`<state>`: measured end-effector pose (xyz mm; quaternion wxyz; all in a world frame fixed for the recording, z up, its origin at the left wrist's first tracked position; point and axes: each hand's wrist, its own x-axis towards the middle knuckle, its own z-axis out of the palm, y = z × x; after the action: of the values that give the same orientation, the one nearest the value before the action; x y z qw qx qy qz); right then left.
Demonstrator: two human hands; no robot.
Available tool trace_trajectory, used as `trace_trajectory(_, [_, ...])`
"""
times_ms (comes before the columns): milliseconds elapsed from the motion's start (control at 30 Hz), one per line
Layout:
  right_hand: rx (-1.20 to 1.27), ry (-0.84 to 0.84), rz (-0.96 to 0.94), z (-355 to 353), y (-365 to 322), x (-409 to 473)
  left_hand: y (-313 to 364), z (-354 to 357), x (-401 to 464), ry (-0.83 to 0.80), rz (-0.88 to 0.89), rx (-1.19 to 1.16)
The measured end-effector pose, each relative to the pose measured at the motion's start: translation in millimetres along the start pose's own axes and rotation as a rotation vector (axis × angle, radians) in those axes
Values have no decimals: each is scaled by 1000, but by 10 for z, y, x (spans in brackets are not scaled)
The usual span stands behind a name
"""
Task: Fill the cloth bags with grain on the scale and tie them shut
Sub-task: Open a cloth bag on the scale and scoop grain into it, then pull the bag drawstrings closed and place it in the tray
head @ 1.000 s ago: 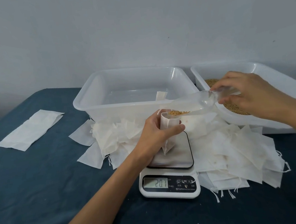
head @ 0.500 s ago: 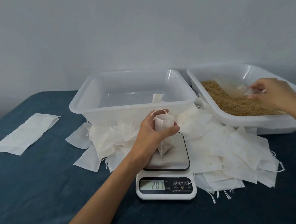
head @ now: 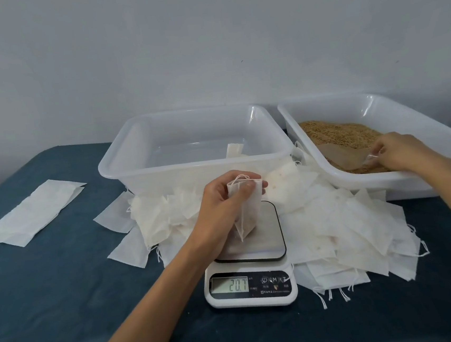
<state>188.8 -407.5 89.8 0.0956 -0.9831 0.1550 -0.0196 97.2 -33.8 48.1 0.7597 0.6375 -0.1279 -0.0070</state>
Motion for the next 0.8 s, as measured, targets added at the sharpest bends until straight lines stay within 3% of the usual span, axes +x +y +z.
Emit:
trace_trajectory(233, [-46,-41,19,-62,-97,-110,-36,-15,14,-20,-28,2])
trace_trajectory(400, [-72,90,-53,-66,-245,-305,-80,-6,12,-44,-14,112])
trace_trajectory(533, [-82,254,-134,-94,-369,-477,32,22,58,35,66,108])
trace_trajectory(667, [290,602,-347,-62,-632,-811,339,35,351,103,165,84])
trace_trajectory(800, [723,565,-547,142,-1040,-1215,607,62,905,220,191,119])
